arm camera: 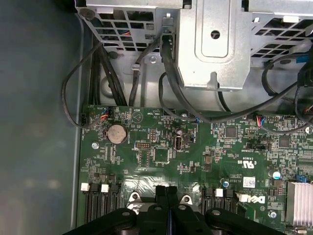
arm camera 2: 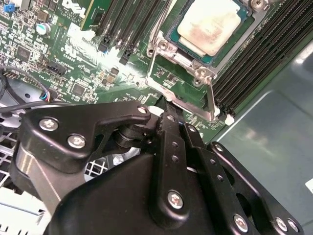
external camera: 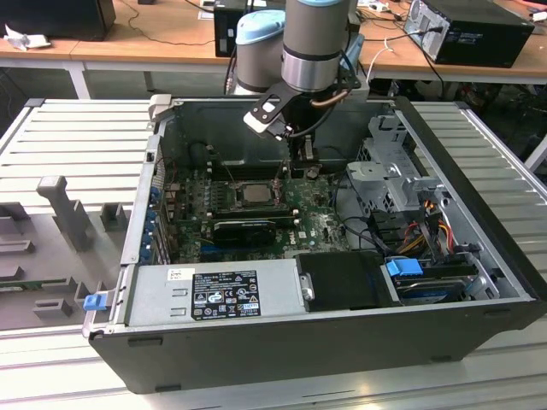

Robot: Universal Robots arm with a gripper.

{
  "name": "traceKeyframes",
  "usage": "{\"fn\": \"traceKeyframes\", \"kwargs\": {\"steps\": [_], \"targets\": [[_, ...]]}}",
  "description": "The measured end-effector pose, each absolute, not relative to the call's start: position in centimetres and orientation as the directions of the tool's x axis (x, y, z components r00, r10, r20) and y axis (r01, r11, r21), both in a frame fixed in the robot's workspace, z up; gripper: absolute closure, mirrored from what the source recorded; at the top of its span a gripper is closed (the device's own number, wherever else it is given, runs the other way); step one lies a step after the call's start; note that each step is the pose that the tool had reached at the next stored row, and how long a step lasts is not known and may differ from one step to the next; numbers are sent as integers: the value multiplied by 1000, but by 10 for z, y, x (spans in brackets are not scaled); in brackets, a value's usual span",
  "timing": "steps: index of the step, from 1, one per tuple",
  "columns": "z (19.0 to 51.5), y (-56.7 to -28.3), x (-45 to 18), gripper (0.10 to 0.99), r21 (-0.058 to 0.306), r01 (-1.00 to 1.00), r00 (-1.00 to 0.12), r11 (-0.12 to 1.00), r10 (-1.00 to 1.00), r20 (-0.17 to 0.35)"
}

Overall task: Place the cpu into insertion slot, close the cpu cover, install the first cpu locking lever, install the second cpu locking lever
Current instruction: 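Close the cpu cover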

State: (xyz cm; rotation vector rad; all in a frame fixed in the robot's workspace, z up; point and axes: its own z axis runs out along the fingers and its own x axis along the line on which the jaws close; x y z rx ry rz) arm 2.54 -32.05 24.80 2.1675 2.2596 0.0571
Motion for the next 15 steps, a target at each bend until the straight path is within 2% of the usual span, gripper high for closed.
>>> {"fn": "traceKeyframes", "kwargs": {"steps": [15], "targets": [[248, -321, 13, 980, 33, 999, -42, 41, 999, 18]]}}
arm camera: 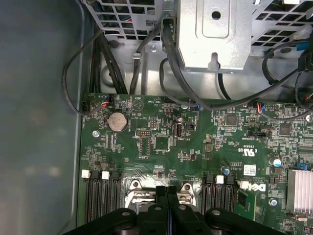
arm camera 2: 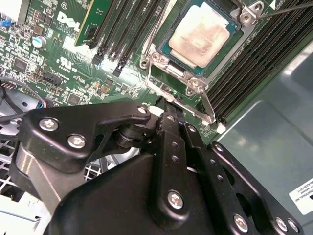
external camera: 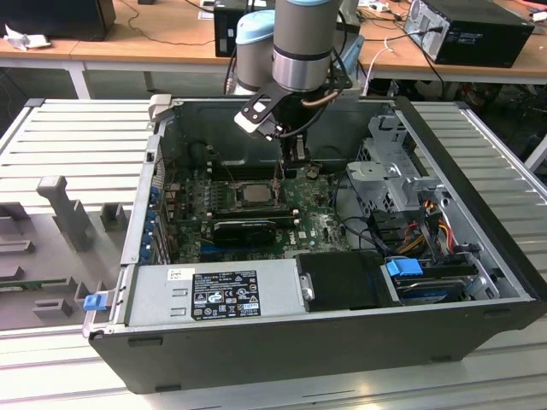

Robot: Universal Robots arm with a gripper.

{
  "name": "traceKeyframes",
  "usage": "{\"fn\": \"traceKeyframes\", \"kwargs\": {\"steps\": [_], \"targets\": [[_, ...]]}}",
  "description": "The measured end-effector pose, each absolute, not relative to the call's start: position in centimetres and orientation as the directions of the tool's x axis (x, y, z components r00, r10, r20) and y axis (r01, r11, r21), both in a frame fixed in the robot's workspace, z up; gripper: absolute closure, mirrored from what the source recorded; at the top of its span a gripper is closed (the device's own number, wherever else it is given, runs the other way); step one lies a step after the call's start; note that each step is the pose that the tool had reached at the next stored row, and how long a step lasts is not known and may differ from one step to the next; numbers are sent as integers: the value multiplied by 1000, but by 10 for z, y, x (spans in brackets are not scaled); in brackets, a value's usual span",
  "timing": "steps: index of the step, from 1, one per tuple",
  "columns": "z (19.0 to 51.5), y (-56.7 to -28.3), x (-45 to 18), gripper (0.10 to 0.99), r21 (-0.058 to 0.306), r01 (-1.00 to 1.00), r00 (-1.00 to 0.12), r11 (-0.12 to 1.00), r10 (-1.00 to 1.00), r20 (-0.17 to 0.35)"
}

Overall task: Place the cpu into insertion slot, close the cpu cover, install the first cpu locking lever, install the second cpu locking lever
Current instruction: 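Close the cpu cover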

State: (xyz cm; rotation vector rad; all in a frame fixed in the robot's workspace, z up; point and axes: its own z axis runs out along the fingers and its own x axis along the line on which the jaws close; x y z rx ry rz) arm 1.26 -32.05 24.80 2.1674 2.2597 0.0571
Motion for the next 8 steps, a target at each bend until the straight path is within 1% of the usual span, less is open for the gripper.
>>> {"fn": "traceKeyframes", "kwargs": {"steps": [8], "targets": [[248, -321, 7, 980, 33, 999, -42, 41, 999, 18]]}}
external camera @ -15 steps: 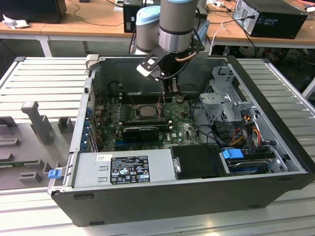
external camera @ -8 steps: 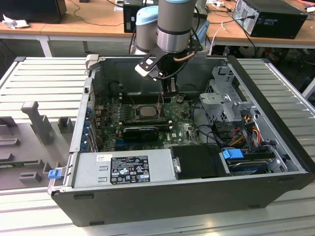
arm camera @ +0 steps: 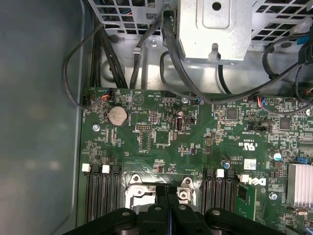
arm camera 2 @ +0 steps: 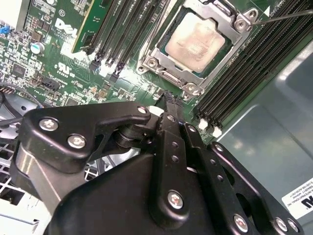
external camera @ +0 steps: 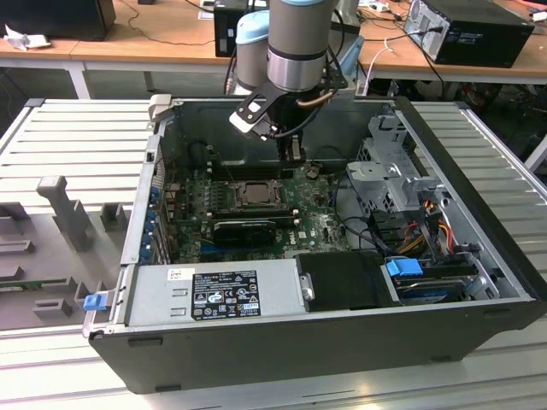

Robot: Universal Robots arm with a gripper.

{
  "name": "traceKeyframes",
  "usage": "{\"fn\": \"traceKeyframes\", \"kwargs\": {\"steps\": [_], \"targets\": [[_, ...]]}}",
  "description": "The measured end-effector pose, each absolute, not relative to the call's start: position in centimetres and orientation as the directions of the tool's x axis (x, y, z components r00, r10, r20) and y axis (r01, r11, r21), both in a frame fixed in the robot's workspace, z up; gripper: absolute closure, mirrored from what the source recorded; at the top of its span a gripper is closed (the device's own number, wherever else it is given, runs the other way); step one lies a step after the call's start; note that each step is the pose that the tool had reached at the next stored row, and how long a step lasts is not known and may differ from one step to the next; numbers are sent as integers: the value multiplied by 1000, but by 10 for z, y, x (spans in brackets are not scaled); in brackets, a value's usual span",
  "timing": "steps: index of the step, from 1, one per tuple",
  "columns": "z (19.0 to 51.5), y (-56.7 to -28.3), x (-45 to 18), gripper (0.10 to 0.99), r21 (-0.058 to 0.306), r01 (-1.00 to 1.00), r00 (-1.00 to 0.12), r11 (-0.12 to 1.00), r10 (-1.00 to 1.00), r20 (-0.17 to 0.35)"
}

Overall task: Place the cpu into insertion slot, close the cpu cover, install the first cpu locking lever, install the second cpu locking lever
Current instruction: 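Close the cpu cover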

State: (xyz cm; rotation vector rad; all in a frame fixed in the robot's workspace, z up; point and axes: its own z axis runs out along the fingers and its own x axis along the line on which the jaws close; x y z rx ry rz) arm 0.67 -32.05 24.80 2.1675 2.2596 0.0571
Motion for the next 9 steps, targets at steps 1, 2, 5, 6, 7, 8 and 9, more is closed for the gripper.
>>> {"fn": "traceKeyframes", "kwargs": {"steps": [1, 2, 5, 6, 7, 8, 9], "targets": [[248, -321, 6, 980, 33, 999, -42, 41, 999, 18], [248, -321, 6, 980, 33, 999, -42, 41, 999, 18], [248, -321, 4, 980, 33, 999, -42, 41, 999, 18], [248, -320, 4, 980, 33, 999, -42, 41, 999, 18], [248, -320, 4, 980, 33, 999, -42, 41, 999, 18], [248, -320, 4, 980, 33, 999, -42, 41, 999, 18], [248, -321, 3, 980, 33, 999, -42, 41, 999, 18]]}}
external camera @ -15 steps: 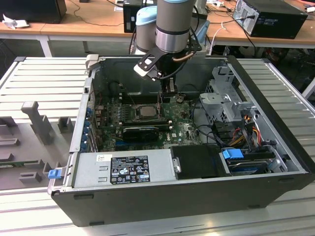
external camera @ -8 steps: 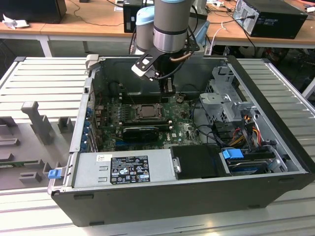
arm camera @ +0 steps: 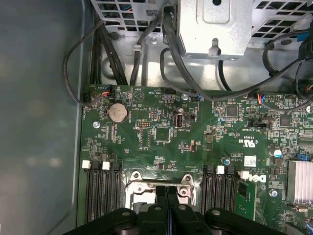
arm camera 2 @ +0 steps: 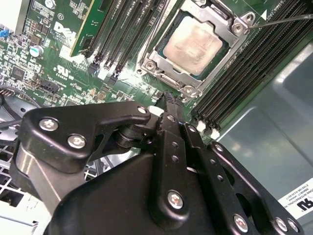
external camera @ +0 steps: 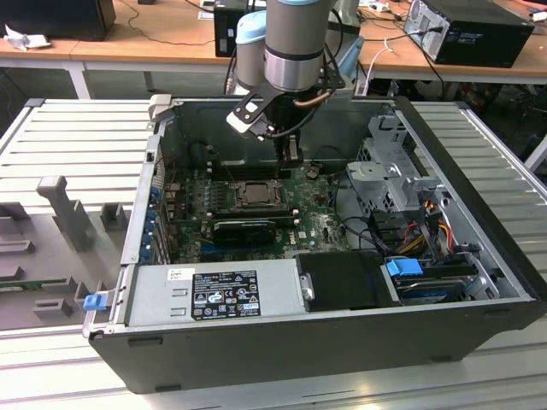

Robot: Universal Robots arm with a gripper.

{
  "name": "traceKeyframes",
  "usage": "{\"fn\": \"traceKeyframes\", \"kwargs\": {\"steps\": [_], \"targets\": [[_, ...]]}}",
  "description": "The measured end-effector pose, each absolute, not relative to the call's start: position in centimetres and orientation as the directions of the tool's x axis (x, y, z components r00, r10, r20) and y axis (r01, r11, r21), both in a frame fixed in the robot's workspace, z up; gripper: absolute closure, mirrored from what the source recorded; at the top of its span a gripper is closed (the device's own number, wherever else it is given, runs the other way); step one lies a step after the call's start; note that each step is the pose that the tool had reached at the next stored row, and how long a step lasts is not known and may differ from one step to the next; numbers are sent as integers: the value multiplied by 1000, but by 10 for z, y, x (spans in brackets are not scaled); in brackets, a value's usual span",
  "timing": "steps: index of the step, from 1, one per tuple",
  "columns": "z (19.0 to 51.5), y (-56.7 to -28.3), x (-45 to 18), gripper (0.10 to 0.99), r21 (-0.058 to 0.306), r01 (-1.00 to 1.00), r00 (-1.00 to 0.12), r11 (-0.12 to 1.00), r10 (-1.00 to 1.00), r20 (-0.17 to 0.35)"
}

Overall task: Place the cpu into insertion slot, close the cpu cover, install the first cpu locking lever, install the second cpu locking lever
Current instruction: 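Close the cpu cover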

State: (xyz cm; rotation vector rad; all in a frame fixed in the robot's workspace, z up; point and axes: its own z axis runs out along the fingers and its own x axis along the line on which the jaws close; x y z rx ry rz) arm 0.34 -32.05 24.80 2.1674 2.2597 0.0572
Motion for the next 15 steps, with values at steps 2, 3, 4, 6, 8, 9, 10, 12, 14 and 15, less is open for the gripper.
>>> {"fn": "traceKeyframes", "kwargs": {"steps": [2, 3, 4, 6, 8, 9, 10, 12, 14, 15], "targets": [[248, -320, 3, 980, 33, 999, -42, 41, 999, 18], [248, -320, 3, 980, 33, 999, -42, 41, 999, 18], [248, -320, 2, 980, 33, 999, -42, 41, 999, 18], [248, -320, 1, 980, 33, 999, -42, 41, 999, 18], [248, -320, 0, 980, 33, 999, -42, 41, 999, 18], [248, -320, -1, 980, 33, 999, -42, 41, 999, 18], [248, -321, -2, 980, 33, 999, -42, 41, 999, 18], [247, -320, -5, 980, 33, 999, -42, 41, 999, 18], [247, -321, -8, 980, 33, 999, -42, 41, 999, 18], [247, -320, -9, 980, 33, 999, -42, 41, 999, 18]]}}
